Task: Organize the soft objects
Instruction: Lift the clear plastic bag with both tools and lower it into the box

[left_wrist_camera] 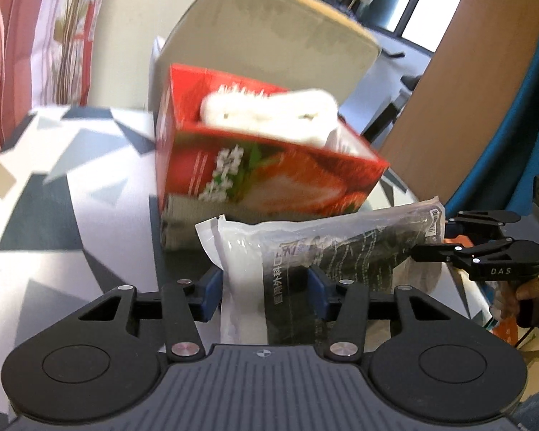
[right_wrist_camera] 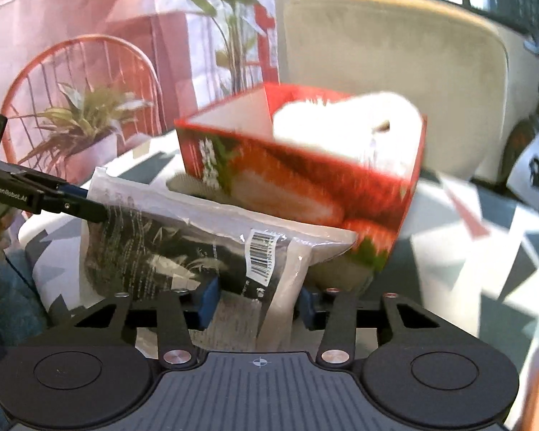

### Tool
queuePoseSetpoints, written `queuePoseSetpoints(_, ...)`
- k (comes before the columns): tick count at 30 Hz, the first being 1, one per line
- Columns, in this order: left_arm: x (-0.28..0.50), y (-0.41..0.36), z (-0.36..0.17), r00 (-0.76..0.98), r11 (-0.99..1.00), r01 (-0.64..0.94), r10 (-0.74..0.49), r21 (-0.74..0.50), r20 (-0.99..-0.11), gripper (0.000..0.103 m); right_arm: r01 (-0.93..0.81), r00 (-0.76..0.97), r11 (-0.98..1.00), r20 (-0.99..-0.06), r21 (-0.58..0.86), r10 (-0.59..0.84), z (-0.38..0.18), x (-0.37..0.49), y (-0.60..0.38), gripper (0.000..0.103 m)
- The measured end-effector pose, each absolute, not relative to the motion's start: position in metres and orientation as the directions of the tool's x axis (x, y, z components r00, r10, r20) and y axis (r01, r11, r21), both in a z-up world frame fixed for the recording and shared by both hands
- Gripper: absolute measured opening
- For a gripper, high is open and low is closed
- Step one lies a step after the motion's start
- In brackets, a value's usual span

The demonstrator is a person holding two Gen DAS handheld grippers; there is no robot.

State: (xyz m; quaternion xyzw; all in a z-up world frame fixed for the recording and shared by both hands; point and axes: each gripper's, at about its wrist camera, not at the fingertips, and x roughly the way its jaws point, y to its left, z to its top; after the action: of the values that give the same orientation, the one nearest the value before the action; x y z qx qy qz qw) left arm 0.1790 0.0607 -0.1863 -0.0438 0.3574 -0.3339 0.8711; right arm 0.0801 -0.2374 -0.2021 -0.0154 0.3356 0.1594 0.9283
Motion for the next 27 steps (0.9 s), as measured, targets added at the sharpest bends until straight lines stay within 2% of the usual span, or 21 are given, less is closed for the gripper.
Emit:
queuePoseSetpoints(6,0.181,0.055,-0.157,0.569,0.774,0.562,-0.618,-0.291,-0.543,0.053,-0.328,0.770,0.944,-0.587,-0.030,0.249,-0.175,0.086,-0.235,0.036)
queuePoseSetpoints(22,0.213,0.027,-0.079,0.714,0.792,0.564,-0.610,-0.235,-0.343,0.053,-0.253,0.901,0.964,-0.384,-0.081,0.204,-0.110,0.122,-0.260,0.035)
queuePoseSetpoints(27,0.228,0.007,-0.067,0.767,0.819,0.562,-0.568,-0.115,-0.298,0.053,-0.210,0.934,0.974,-0.312,-0.086,0.174,-0.105,0.145,-0.269,0.035)
